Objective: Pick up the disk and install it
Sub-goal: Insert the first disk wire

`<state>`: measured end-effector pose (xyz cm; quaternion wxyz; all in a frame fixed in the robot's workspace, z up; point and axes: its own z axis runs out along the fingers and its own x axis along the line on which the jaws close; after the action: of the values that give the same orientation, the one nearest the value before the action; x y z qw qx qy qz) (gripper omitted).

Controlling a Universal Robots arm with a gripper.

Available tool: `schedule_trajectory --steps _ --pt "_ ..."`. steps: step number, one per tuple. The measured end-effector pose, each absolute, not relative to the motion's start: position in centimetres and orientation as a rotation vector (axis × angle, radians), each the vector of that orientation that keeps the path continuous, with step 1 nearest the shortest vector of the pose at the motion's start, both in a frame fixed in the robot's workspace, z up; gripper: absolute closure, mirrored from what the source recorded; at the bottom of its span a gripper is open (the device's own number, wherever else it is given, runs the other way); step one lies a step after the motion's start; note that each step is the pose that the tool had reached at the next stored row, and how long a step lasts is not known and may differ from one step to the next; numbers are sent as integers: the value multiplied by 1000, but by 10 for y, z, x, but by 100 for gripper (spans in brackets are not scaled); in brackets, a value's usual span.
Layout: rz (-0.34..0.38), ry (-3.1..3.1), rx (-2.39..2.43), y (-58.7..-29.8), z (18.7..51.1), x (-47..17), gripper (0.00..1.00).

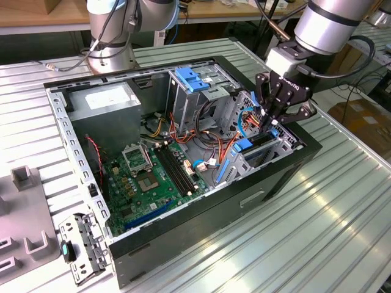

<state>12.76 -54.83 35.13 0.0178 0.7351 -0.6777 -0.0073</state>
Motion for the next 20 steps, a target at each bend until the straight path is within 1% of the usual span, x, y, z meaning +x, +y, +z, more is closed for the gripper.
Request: schedule_trajectory --steps 20 --pt "-23 -2156 2235 -551 344 129 83"
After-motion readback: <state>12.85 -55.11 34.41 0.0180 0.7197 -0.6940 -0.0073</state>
